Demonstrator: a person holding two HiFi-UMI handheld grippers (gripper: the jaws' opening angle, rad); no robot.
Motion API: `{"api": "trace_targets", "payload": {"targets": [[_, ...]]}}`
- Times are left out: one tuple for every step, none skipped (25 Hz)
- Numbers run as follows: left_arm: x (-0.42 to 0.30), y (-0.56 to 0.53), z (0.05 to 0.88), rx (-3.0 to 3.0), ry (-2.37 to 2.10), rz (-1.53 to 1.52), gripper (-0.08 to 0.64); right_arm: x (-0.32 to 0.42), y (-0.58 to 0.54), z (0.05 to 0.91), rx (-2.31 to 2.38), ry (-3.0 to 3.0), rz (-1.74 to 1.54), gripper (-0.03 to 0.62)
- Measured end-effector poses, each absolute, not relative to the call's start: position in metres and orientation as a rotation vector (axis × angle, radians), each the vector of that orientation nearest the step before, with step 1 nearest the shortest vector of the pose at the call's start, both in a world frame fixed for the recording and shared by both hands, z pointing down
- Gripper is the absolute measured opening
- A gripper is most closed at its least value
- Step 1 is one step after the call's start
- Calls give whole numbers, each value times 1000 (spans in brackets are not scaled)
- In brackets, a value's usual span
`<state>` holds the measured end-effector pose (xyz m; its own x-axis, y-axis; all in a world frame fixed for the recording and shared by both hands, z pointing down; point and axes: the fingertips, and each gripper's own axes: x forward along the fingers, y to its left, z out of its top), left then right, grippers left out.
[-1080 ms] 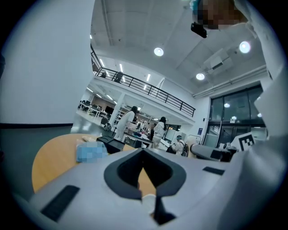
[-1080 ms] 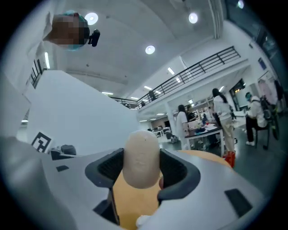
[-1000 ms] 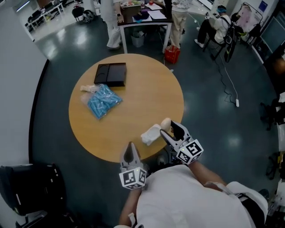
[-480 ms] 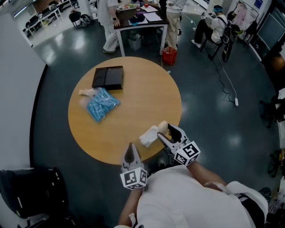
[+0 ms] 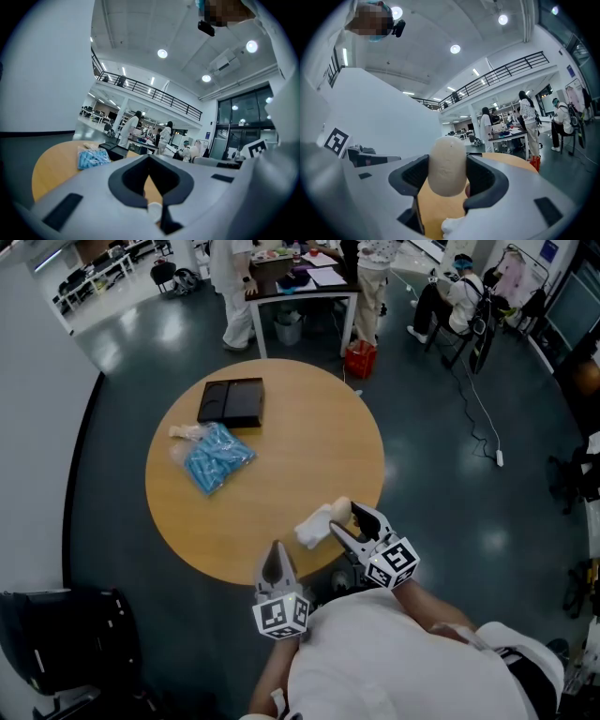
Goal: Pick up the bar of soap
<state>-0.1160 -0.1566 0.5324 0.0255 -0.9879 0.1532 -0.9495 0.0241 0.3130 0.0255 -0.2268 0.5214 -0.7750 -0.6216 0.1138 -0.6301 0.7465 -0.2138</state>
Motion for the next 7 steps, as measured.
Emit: {"api": "trace_targets", "payload": {"targets": [[-116,-157,533,1980,-1979,-164,6,25,-227,522,1039,-2902,377,261],[-116,-157,533,1979,-1978,-164,6,25,-227,522,1038,-2901,378,261],[-116,-157,533,1979,-1977,-165,6,25,-227,523,1036,-2901,378,261],[-117,-157,533,1978,-1976,-166,6,24,-227,523,1033,-2901,376,261],[-117,-156,534,1978,-1975,-166,6,24,-226,523,1030,-2900,375,261],[-117,-156,534,1977,-1974,-166,6,24,-225,524,1026,-2899,373,261],[-117,-155,534,1976,-1973,-166,6,23,-225,525,1022,-2898,372,261]]}}
